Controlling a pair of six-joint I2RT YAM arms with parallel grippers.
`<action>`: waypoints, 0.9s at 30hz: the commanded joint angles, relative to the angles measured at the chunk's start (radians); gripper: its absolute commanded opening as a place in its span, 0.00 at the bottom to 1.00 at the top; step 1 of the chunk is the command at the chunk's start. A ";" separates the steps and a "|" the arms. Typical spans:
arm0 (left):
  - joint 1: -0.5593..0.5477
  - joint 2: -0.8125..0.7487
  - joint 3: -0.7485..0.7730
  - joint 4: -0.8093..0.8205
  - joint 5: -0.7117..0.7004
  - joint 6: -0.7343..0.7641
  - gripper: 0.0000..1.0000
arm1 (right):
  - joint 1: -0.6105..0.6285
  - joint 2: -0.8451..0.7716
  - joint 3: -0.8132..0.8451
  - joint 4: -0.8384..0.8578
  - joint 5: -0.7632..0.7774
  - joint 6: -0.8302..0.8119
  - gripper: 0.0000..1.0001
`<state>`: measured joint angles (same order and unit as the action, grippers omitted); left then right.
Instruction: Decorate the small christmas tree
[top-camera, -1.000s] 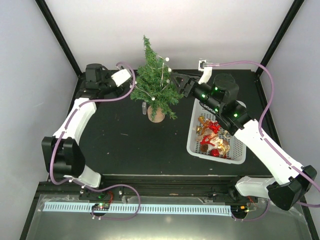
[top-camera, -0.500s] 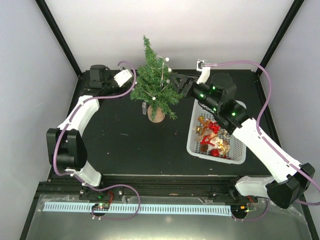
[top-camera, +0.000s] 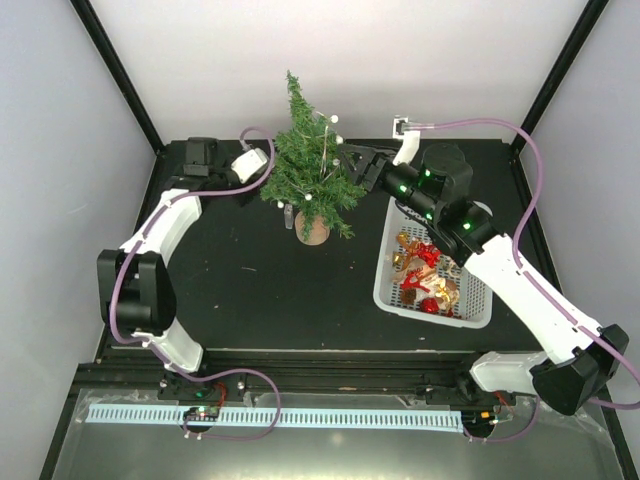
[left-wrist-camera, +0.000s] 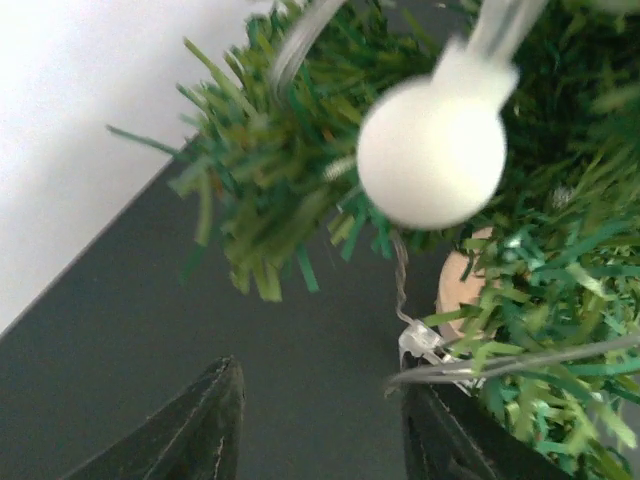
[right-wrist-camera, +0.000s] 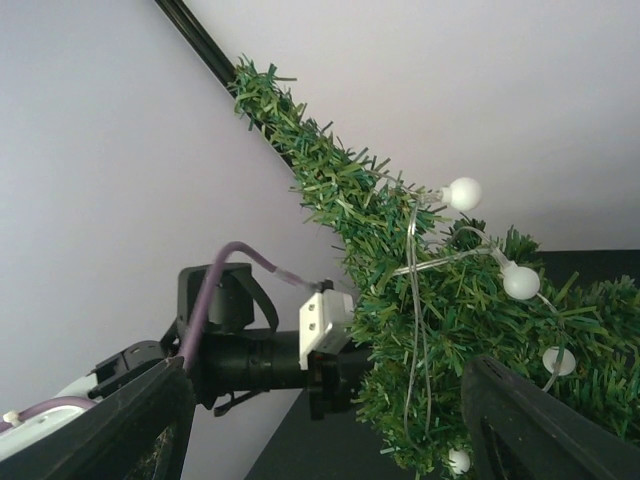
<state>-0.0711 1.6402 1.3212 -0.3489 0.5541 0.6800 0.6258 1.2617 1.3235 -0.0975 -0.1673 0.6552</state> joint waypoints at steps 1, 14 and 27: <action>0.008 0.018 0.047 -0.079 0.002 0.002 0.49 | -0.006 -0.001 0.037 0.014 -0.012 -0.004 0.74; 0.024 -0.047 0.019 -0.037 -0.111 -0.062 0.99 | -0.013 -0.045 0.031 0.004 -0.011 -0.027 0.74; 0.092 -0.073 0.151 -0.029 -0.136 -0.219 0.99 | -0.020 -0.075 0.092 -0.056 0.008 -0.055 0.75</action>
<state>-0.0029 1.6150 1.4029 -0.3874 0.4114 0.5198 0.6125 1.2213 1.3819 -0.1207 -0.1665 0.6254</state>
